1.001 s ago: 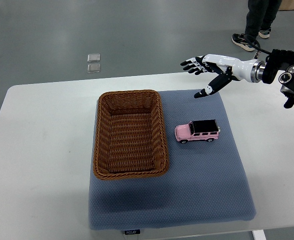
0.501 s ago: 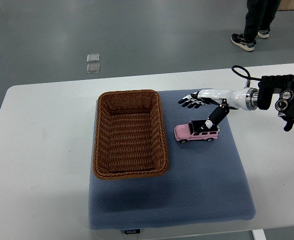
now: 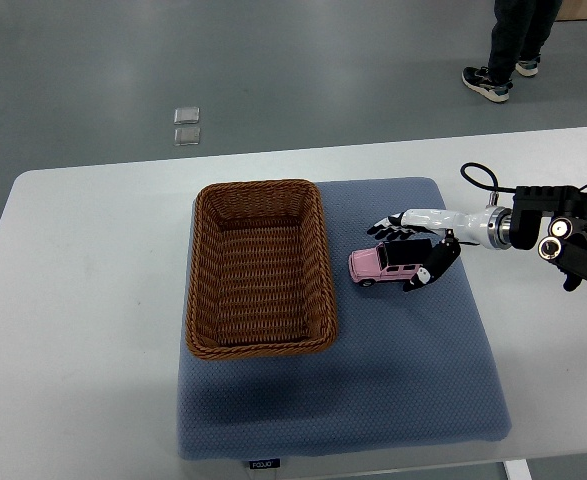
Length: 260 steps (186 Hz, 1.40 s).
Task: Place pink car in brown basket
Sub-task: 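Close the right hand's fingers around the pink car's roof, then lift the pink car and carry it over the wicker basket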
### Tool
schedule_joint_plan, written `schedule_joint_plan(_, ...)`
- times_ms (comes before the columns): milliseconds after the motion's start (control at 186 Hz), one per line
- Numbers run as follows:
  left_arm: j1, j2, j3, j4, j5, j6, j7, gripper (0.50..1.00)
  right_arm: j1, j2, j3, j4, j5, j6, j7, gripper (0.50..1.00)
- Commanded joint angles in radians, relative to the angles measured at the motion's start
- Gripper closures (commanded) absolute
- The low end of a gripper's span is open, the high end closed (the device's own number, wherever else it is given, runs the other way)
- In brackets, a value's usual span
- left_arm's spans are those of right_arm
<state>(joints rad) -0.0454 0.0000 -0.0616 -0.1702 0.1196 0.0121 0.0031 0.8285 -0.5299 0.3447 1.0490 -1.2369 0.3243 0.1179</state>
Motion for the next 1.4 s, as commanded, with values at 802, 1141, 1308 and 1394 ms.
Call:
schedule_joint_plan(802,-0.001,0.0,-0.001,0.001,0.0,0.0,0.0,0.5,0.279,-0.079,-0.043,0.048,0.059,0.052,-0.001,1.0)
schedule_joint_plan(1141,0.001,0.0,0.0,-0.003,0.0,0.0,0.0,0.5,0.324,0.228,-0.092,-0.109,0.069,0.038,-0.001,1.0)
schedule_joint_plan(1308,-0.001,0.0,0.0,-0.014,0.002,0.0,0.0,0.5,0.319,0.376,-0.13,-0.211,0.068,0.013,-0.001,1.0)
schedule_joint_plan(1394,-0.001,0.0,0.0,-0.014,0.0,0.0,0.0,0.5,0.313,0.418,-0.147,-0.242,0.066,0.001,-0.001,1.0)
